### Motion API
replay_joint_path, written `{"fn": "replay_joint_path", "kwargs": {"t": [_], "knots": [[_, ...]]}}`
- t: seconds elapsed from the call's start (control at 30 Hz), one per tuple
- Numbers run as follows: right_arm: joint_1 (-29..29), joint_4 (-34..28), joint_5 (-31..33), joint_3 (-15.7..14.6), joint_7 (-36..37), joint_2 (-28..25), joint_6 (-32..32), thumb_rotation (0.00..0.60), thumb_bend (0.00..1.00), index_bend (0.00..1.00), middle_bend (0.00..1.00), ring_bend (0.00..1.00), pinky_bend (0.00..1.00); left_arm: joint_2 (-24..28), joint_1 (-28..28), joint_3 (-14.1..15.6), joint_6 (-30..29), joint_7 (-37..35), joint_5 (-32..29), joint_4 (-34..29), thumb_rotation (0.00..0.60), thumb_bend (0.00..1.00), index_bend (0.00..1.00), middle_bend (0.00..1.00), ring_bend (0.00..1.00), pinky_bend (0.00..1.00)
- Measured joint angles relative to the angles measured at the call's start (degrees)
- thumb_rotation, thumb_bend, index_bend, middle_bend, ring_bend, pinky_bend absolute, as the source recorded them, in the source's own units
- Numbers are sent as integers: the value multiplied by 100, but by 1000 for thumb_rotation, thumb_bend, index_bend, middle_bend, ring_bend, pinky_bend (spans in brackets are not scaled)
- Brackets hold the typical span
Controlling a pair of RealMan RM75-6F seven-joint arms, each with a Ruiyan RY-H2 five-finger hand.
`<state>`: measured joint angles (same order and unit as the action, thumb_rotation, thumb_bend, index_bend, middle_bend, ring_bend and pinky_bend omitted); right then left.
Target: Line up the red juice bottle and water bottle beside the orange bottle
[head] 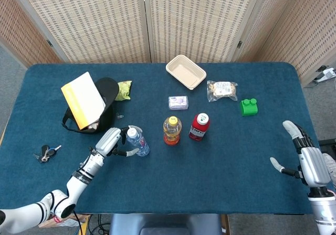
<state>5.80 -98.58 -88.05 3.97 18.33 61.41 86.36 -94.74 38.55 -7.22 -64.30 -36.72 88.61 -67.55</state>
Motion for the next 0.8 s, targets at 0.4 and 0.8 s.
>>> {"fn": "replay_joint_path", "kwargs": {"t": [0.4,0.8], "knots": [[-80,6,2,-2,55,-41,63,600,266,0,74,0,106,-529,352,-143,119,266,-85,845,600,224,548,505,485,627],[-131,56,-26,-8,130,-43,94,600,265,0,74,0,106,-705,409,77,-71,460,80,1397,600,224,343,382,415,627]]}}
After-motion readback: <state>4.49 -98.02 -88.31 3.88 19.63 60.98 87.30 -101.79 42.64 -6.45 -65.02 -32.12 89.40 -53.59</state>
